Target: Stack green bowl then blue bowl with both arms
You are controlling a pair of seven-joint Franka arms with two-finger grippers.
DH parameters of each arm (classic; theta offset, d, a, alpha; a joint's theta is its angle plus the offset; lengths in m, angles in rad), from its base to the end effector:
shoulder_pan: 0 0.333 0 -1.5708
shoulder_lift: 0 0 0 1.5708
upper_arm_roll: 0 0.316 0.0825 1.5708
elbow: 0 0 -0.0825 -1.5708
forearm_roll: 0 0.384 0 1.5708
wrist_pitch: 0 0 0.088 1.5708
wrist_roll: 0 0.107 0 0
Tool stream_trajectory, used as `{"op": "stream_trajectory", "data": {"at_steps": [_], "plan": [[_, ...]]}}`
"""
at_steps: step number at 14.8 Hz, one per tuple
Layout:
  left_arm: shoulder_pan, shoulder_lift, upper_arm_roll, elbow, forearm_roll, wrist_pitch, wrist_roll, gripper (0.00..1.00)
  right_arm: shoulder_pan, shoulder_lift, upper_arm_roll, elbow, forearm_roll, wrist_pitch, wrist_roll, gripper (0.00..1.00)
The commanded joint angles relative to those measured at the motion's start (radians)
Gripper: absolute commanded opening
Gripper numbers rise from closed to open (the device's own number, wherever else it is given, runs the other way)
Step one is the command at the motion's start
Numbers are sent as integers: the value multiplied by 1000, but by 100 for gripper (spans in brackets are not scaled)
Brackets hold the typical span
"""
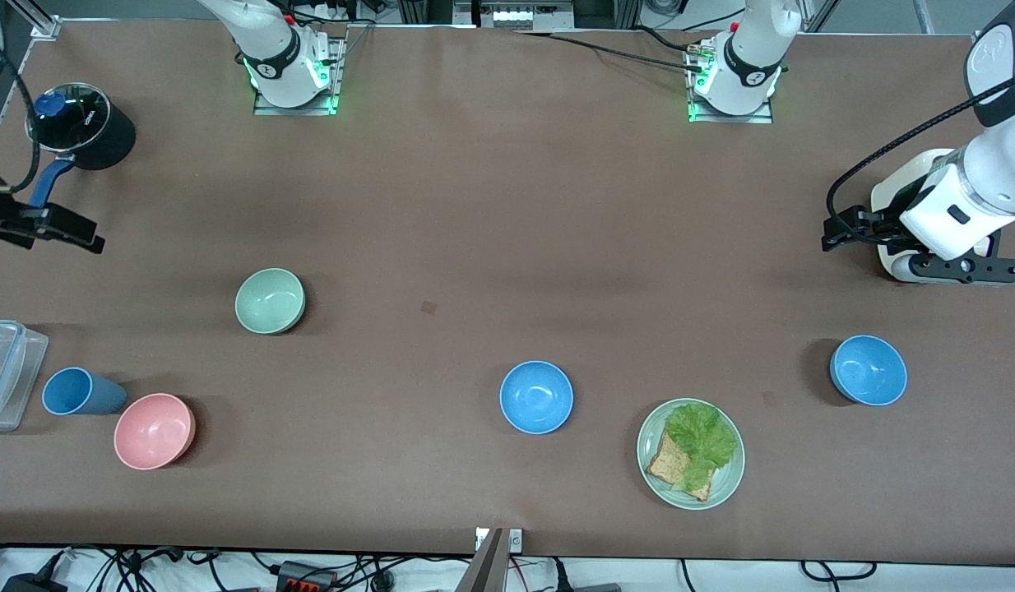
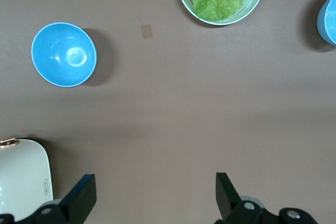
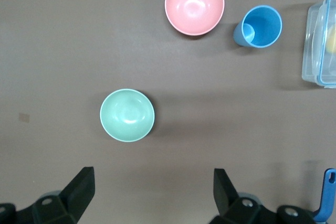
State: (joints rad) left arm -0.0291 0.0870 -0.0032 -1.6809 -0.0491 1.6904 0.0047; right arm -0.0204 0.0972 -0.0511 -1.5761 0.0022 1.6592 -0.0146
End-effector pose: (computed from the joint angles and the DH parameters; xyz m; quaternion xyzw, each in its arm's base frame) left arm 0.5814 -0.0234 0.5330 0.9988 -0.0146 -0.0391 0.0238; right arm 0.5883 -0.0406 0.5741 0.9996 -0.0284 -0.0070 0.0011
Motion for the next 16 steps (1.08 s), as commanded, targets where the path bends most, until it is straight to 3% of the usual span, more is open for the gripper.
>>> {"op": "stream_trajectory", "data": {"at_steps": [1, 11, 16], "plan": [[5, 2, -1, 13, -8, -14, 18, 100, -4, -93, 4, -134, -7, 53, -7, 100], [8, 14, -1, 12, -8, -17, 17, 100, 2, -91, 7, -130, -18, 53, -10, 100], [26, 146, 11, 70, 67, 11, 52, 100, 5, 54, 8, -136, -18, 85, -8, 100]]}}
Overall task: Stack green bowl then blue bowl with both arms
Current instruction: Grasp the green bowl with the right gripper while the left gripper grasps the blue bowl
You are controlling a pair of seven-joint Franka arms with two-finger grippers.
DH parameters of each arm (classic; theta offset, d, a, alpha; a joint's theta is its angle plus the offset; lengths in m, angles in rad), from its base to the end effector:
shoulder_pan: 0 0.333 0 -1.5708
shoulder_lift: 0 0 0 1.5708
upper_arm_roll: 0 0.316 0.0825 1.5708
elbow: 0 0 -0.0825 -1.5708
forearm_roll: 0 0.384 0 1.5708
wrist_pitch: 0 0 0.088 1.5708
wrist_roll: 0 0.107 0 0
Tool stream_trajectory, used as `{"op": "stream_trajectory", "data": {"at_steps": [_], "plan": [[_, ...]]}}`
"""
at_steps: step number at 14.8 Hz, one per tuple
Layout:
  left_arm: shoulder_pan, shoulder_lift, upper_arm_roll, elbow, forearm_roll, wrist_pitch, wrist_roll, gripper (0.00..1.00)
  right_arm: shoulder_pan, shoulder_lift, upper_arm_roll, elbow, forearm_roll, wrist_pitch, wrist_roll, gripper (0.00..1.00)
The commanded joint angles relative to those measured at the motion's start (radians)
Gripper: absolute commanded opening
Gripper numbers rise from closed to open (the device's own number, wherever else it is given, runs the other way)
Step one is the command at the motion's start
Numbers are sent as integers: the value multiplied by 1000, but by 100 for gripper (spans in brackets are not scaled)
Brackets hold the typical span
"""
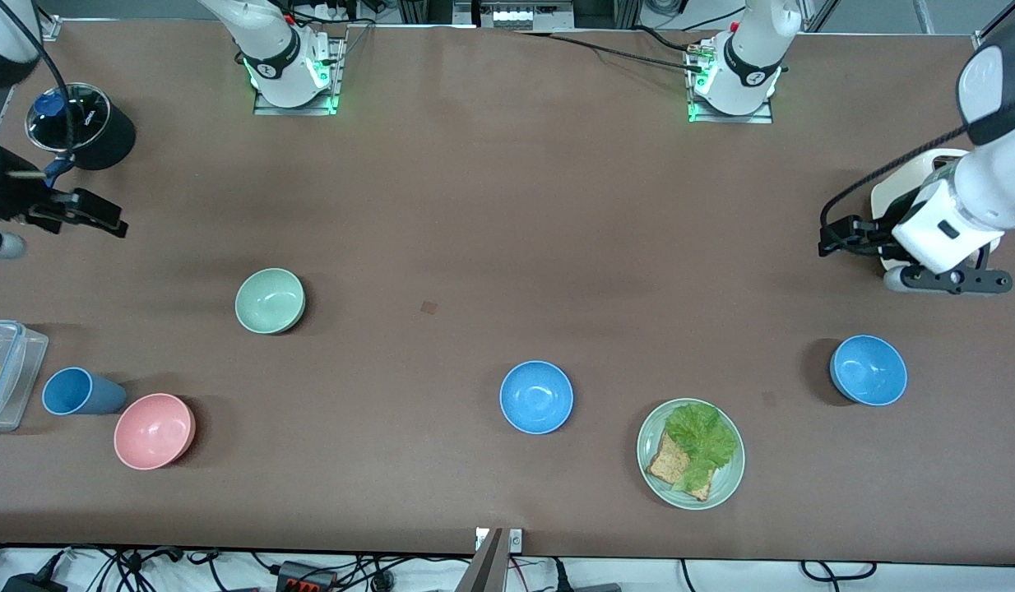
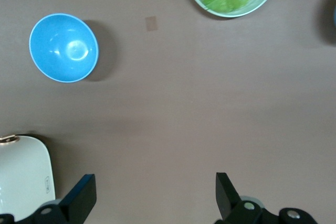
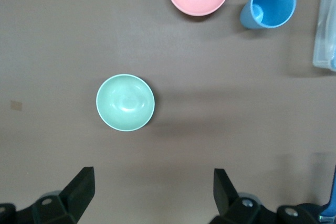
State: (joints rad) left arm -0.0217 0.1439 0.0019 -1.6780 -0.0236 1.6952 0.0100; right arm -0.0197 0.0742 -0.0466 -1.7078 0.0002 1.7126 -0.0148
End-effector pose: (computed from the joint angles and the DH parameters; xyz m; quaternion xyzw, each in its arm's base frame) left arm 0.5930 -0.0140 0.5012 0.9978 -0.0127 -0.0634 0.0111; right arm 0.5776 -0.0376 0.5294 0.9991 -0.0257 -0.0347 0.0002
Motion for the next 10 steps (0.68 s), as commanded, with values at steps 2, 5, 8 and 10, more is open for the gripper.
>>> {"op": "stream_trajectory", "data": {"at_steps": [2, 5, 8, 10], "plan": [[31, 202, 7, 130, 111, 35, 97, 100, 47, 166, 4, -6, -26, 61, -1, 100], [150, 330, 3, 162, 114, 200, 204, 100, 61, 292, 5, -7, -39, 142, 7, 100], [222, 439, 0, 162, 105, 383, 344, 100, 50, 369, 5, -62, -32, 264, 7, 100], [255, 485, 0, 162, 71, 452, 392, 100, 50, 378, 5, -163, -29, 376, 10, 100]]}}
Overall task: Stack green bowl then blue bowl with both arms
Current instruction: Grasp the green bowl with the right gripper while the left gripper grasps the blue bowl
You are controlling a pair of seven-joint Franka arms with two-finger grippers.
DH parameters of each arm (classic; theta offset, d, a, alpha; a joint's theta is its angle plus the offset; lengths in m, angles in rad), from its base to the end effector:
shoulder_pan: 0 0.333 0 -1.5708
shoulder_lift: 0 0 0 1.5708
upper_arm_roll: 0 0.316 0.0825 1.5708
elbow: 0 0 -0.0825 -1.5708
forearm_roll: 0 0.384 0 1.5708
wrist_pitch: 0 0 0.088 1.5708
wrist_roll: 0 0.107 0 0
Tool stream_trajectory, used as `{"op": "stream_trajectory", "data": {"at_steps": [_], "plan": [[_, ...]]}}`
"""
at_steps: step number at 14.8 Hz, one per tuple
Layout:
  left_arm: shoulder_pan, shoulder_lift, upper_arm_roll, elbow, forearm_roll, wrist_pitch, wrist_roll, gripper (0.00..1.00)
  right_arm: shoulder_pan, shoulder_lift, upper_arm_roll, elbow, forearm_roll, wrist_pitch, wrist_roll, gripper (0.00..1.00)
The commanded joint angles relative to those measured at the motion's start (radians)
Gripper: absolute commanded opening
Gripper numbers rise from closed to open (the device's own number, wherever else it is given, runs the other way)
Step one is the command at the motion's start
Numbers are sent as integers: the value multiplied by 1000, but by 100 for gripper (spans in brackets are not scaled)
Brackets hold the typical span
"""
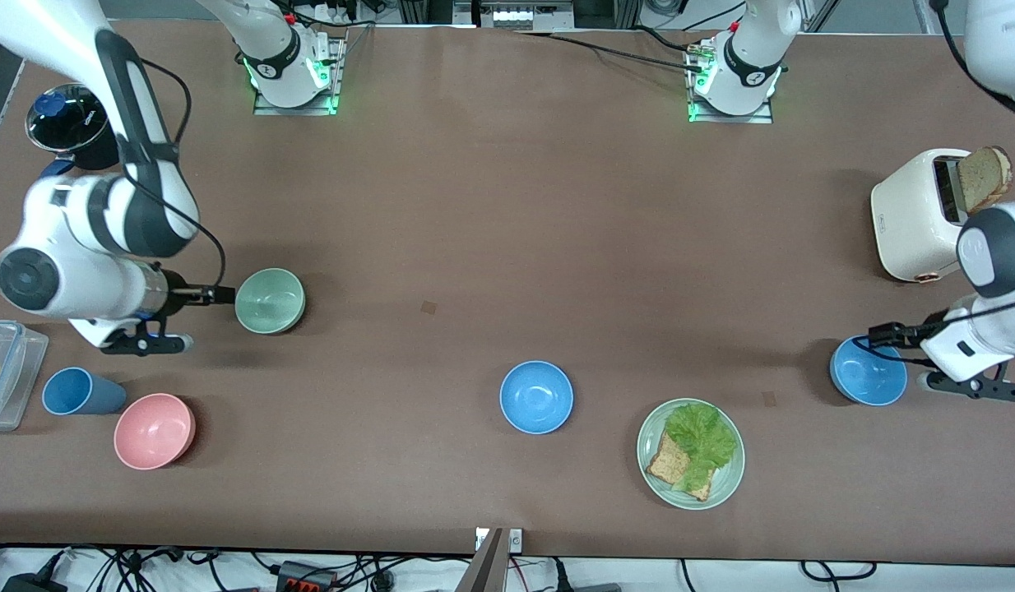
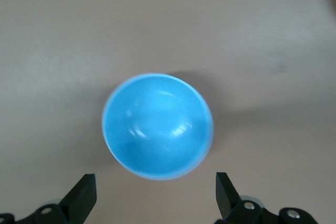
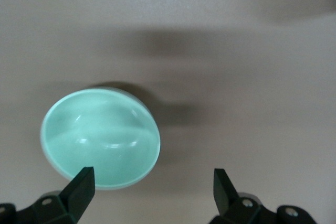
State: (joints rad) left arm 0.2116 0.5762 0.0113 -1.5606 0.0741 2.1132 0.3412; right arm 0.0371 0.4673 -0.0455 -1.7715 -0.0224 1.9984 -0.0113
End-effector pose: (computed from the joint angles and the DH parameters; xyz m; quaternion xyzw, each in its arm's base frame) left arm 0.6775 0.1559 0.3078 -0.9962 0.0794 0.0210 0.0299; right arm 0.6286 -0.0047 0.2803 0.9926 0.0085 -0.1199 0.0188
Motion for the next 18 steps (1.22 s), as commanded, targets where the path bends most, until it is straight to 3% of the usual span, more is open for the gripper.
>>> {"op": "stream_trajectory", "data": {"at_steps": [1, 3, 8, 10, 12, 15, 18], "plan": [[37, 74, -10, 45, -43, 44, 90, 100, -6, -13, 4, -136, -5, 132, 8, 100], [55, 105, -10, 45, -82, 73, 140, 100, -6, 4, 4, -157, -4, 169, 14, 98], [80, 151, -11, 42, -88, 157, 208, 94, -6, 24, 6, -160, -4, 154, 14, 17], [84, 163, -11, 42, -88, 162, 209, 83, -8, 24, 6, -160, -4, 143, 13, 0], [91, 171, -13, 42, -88, 171, 212, 68, -5, 24, 6, -158, -2, 129, 14, 0], [100, 180, -14, 43, -96, 172, 254, 65, 1, 11, 6, -134, 45, 94, 13, 0], [103, 183, -14, 43, -131, 172, 315, 42, 102, 11, 13, -21, 96, -71, 22, 0]]}}
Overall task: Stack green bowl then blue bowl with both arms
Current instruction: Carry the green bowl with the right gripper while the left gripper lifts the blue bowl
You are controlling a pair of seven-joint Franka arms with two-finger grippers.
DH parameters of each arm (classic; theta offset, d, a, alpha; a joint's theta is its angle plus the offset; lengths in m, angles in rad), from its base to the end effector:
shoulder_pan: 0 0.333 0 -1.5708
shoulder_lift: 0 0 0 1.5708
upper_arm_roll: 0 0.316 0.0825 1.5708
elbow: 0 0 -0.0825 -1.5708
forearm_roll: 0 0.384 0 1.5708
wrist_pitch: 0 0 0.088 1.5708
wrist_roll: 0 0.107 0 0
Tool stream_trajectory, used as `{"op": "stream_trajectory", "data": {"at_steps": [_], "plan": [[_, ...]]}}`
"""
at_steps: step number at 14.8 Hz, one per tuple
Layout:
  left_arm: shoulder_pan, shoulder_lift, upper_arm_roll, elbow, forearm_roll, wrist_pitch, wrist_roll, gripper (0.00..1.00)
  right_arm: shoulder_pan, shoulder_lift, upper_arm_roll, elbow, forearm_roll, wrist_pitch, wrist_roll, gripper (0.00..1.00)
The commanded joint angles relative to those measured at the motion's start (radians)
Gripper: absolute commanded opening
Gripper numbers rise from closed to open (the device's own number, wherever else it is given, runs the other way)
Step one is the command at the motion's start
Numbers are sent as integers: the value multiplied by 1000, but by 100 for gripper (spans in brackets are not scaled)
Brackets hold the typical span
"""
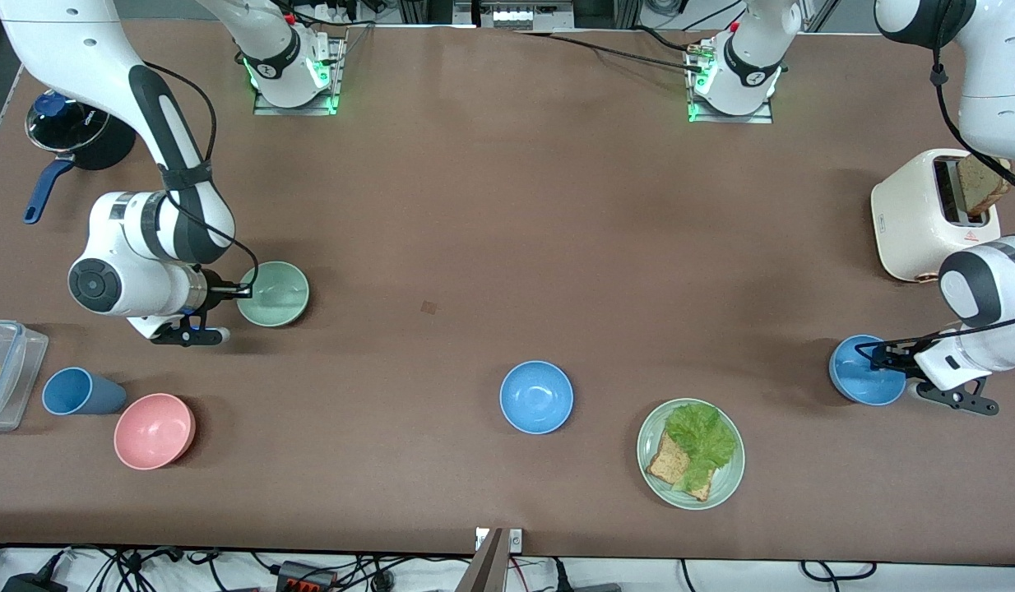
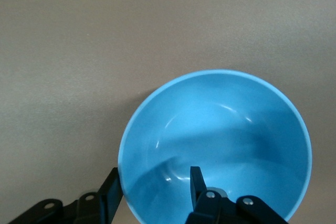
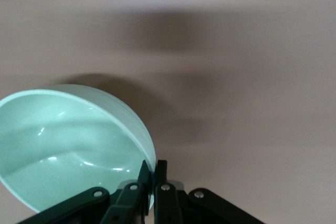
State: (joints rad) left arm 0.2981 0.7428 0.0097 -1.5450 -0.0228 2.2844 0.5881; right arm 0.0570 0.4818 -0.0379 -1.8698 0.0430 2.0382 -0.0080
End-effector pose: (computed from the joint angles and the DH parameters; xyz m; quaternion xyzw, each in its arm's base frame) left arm 0.6731 0.2124 0.2125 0.9910 -0.1335 0.0008 0.0055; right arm 0.6010 0.0147 0.2344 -0.9878 -0.0016 0.1558 0.0076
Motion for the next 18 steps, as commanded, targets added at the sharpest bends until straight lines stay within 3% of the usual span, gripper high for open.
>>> {"op": "stream_trajectory", "data": {"at_steps": [1, 3, 6, 9, 14, 18], "plan": [[18, 16, -13, 28, -35, 1, 78, 31, 151, -3, 4, 130, 32, -180, 48, 0], [16, 13, -13, 28, -34, -2, 78, 16, 248, 6, 7, 202, 34, -259, 168, 0], [18, 4, -14, 25, -35, -14, 78, 1, 427, 20, 18, 230, 84, -224, 253, 0], [12, -42, -33, 20, -35, -121, 76, 1, 527, 63, 20, 236, 207, -118, 321, 0], [10, -146, -106, -1, -37, -313, 56, 0, 648, 145, 18, 236, 213, 16, 449, 0], [10, -296, -186, -125, -37, -354, -81, 0, 685, 167, 20, 235, 216, 57, 510, 0]]}}
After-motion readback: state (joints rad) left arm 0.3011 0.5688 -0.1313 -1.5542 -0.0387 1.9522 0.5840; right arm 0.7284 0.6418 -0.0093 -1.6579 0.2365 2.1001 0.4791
